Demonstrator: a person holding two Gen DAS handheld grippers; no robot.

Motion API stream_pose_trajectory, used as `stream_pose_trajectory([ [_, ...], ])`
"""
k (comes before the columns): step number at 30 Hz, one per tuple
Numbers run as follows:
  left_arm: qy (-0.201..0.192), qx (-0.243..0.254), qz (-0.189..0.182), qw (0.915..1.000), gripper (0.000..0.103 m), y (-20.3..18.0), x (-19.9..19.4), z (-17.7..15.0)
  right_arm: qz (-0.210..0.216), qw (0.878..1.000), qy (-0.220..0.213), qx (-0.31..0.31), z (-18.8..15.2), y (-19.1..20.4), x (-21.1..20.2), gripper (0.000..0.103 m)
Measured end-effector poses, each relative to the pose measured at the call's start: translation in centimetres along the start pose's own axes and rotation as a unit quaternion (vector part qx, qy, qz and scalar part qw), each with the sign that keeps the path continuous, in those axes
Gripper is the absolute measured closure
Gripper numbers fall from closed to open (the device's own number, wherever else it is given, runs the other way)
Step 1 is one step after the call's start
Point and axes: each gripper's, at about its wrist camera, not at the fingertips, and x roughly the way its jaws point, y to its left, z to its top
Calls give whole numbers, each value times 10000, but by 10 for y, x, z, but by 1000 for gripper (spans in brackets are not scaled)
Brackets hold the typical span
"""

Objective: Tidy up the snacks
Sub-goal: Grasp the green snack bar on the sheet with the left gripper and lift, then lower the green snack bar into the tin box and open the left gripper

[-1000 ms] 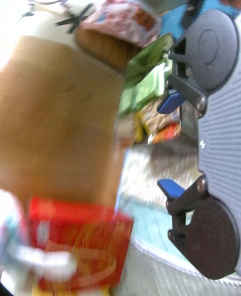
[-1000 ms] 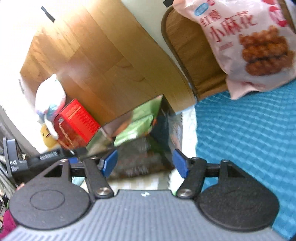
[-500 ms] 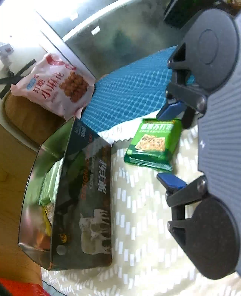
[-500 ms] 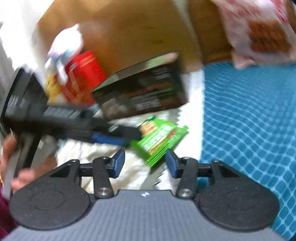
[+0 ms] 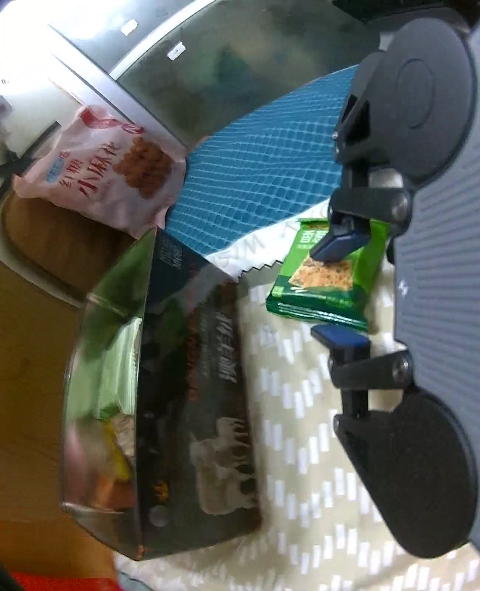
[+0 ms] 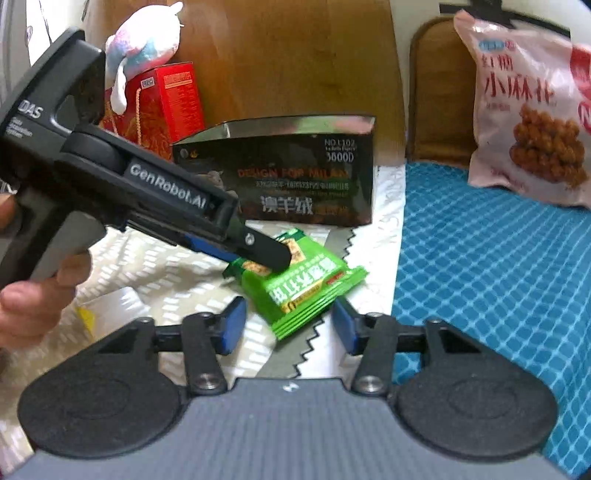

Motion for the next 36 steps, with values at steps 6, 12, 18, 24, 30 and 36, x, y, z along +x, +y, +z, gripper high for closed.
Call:
stream_pose_trajectory([
  [6, -276, -139, -235, 9992, 71, 10, -29, -7, 154, 9988, -403, -212, 12, 12, -5, 63],
  [12, -1115, -161, -215, 9934, 71, 20, -82, 17, 253, 9909, -1199, -559, 54, 31, -4, 63],
  [18, -1602, -297, 259, 9863, 70, 41, -94, 56, 439, 9889, -1308, -552, 96, 35, 41, 64],
  [24, -1624, -386, 771, 9830, 70, 62, -77, 76, 265, 9889, -1247, -764, 104, 45, 76, 64],
  [30, -1524, -312, 946, 9833, 70, 68, -61, 76, 241, 9877, -1263, -889, 103, 47, 83, 63],
  [36, -1679, -150, 1307, 9770, 66, 62, -62, 68, 175, 9867, -1346, -896, 98, 49, 69, 63],
])
